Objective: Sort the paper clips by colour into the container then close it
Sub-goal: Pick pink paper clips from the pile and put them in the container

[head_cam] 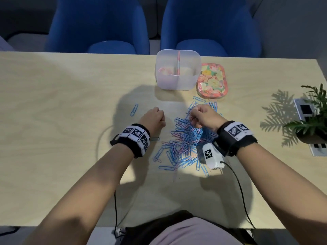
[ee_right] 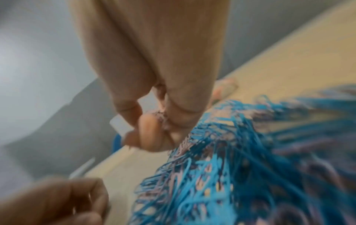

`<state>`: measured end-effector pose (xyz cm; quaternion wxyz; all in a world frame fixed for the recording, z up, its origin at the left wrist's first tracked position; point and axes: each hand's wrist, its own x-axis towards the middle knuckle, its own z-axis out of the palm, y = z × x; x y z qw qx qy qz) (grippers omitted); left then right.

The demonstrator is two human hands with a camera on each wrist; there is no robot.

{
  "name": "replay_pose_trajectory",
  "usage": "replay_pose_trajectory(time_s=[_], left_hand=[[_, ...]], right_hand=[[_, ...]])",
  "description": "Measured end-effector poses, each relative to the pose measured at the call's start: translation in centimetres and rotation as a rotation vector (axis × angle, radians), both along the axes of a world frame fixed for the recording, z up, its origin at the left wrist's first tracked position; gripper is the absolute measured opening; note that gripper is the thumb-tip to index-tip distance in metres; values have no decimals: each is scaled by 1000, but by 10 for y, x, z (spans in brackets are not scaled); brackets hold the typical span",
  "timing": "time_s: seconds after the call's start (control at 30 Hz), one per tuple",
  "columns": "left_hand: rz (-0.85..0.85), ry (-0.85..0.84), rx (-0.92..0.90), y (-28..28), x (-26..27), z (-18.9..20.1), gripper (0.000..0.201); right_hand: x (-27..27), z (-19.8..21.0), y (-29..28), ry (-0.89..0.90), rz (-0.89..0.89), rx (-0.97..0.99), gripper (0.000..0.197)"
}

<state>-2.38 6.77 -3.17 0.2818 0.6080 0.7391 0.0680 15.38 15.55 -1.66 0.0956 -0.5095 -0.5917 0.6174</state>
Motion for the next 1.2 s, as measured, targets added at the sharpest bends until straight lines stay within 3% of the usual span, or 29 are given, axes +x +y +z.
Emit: replay_pose_trajectory(time_s=[0.1, 0.23, 0.33, 0.4, 0.47, 0.53, 0.67, 0.77, 0.9, 1.07, 1.2], left_hand=[[44, -108, 43, -13, -10, 4, 12], [254, -476, 36, -35, -12, 12, 15], [357, -628, -172, -52, -3, 15, 18], [265, -488, -202, -61, 5, 10, 17], [107, -238, -206, -72, 11, 4, 25], [44, -104, -197, -80, 12, -2, 23], [138, -103, -133, -87, -7, -2, 18], [101, -69, -68, -84, -17, 4, 11], [9, -22, 42, -69, 0, 12, 14], [46, -46, 13, -59, 23, 10, 15], [-54, -11, -41, -67, 27, 5, 16]], right_hand=[[6, 3, -14, 208, -164, -237, 24], [4, 1, -29, 128, -131, -306, 27], [-2, -4, -43, -101, 91, -2, 31], [-4, -10, -53, -192, 292, 269, 38], [-2, -14, -62, -272, 419, 393, 42], [6, -17, -67, -371, 474, 454, 40], [28, -13, -70, -513, 485, 486, 20], [30, -2, -68, -509, 474, 549, 2], [3, 5, -63, -491, 471, 704, 16], [-14, -2, -52, -546, 440, 645, 14], [-1, -2, -41, -530, 341, 643, 15]])
